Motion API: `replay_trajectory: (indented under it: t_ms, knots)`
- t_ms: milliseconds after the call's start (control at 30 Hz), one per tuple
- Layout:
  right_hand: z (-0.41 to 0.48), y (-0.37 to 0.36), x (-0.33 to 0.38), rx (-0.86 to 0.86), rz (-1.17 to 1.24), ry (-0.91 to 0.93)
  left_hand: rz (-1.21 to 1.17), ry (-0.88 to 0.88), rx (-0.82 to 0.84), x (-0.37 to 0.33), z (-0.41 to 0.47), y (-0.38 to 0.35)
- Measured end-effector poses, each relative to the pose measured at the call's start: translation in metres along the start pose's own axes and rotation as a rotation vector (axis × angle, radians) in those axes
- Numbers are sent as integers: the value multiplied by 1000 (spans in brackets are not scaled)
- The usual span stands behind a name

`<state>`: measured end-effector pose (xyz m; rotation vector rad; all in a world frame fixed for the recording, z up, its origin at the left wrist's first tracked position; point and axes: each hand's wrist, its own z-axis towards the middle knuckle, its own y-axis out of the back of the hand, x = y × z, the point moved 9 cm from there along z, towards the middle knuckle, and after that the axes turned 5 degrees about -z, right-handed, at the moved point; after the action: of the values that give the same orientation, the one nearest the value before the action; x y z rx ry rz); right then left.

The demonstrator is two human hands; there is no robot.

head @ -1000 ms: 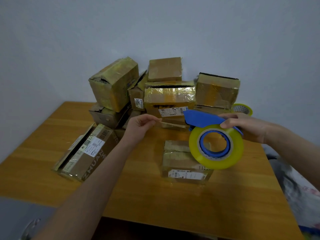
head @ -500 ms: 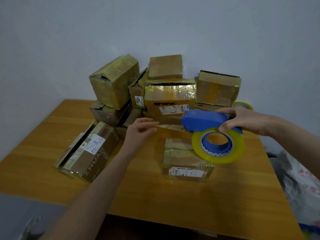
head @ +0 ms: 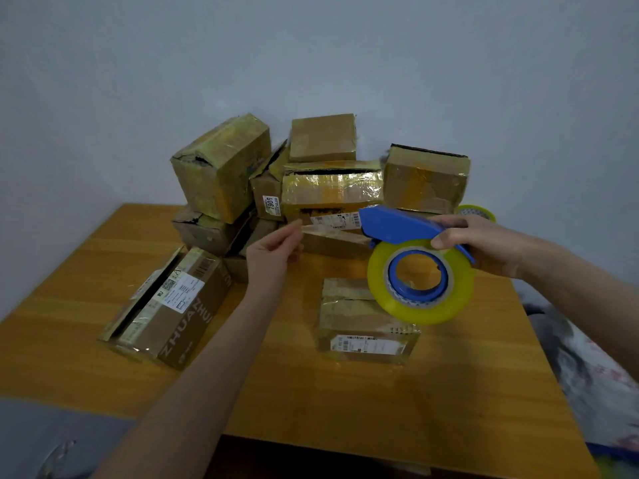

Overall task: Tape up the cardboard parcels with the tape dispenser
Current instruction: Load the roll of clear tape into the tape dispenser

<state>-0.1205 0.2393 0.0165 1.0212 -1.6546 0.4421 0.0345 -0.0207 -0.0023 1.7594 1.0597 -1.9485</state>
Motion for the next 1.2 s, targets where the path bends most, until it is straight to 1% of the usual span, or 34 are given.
replay_trajectory:
  t_ms: [67,100,133,167,200,267,333,400,467,533,600,733,767,800,833,867,900,933,1000,1033,1100,1200]
  knots:
    - [-3,3,-4,-13,55,-1,-158,33,-108,0,5,16]
    - [-4,5,-5,-22,67,1,-152,54,-137,2,6,23]
    - [-4,6,-6,-34,75,4,-77,100,-126,7,7,26]
    - [-5,7,-7,-49,81,7,15,172,-73,16,4,23]
    - [-4,8,-7,-65,90,9,96,263,16,30,-2,13]
    - [-4,5,-7,-81,118,18,207,439,252,58,-26,-16]
    - [-4,2,-7,-72,139,28,311,506,445,74,-47,-45]
    - [-5,0,-8,-47,156,24,341,551,544,83,-60,-65]
    - [-7,0,-9,-26,159,19,273,616,594,88,-68,-78]
    - [-8,2,-8,-25,161,25,165,664,539,90,-66,-81]
    - [-9,3,-6,-33,143,29,40,666,424,88,-57,-81]
    - [-9,2,-5,-27,80,19,-177,551,224,72,-35,-79]
    - [-8,2,-5,-33,78,20,-163,517,182,70,-32,-75]
    - [-8,3,-5,-46,89,23,-87,493,153,69,-33,-69]
    - [-7,4,-6,-65,107,25,33,486,153,70,-36,-65]
    - [-7,4,-7,-82,129,26,163,495,190,75,-41,-64]
    - [-6,4,-7,-91,153,25,260,522,262,83,-47,-67]
    - [-5,3,-8,-90,173,22,299,556,349,90,-55,-74]
    - [-2,0,-7,-77,188,14,224,598,482,98,-68,-92]
    - [-1,-2,-6,-77,188,11,151,607,497,98,-71,-99]
    - [1,-2,-3,-89,176,9,54,600,455,97,-68,-102]
    - [3,1,-2,-107,130,-1,25,553,424,96,-62,-101]
